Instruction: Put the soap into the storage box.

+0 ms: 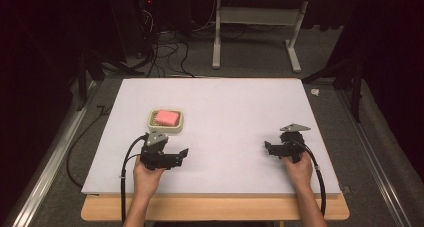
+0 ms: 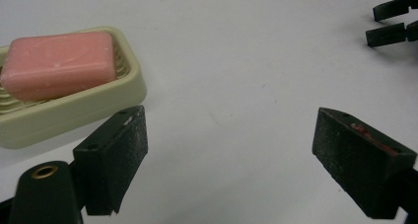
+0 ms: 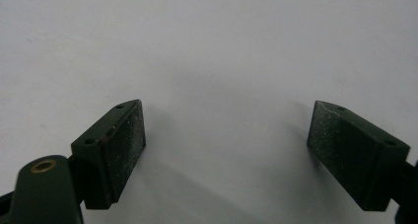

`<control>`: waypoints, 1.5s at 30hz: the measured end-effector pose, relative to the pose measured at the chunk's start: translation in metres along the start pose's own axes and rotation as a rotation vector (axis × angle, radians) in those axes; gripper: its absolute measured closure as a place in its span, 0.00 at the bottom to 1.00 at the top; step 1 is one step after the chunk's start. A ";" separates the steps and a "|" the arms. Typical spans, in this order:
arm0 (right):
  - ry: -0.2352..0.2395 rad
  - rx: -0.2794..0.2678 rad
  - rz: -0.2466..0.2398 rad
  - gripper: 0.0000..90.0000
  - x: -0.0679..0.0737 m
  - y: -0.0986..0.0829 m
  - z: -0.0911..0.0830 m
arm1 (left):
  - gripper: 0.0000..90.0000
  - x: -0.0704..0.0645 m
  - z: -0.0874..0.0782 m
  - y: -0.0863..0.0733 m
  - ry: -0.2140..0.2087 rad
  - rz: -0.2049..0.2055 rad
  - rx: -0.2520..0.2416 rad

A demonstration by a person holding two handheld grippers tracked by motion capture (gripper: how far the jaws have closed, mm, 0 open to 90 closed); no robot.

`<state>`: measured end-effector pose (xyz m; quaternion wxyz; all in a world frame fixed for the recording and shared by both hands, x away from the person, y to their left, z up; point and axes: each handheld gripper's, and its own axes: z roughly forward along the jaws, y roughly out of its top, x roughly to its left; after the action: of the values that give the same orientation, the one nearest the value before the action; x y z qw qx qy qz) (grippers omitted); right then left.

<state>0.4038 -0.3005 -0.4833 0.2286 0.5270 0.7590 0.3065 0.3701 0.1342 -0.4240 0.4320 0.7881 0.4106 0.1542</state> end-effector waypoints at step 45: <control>-0.001 0.000 -0.004 0.17 0.000 0.000 0.000 | 0.17 -0.011 0.057 -0.009 -0.022 -0.017 0.096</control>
<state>0.4039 -0.3007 -0.4833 0.2296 0.5256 0.7599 0.3059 0.3924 0.0966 -0.4628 0.3994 0.8060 0.4195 0.1220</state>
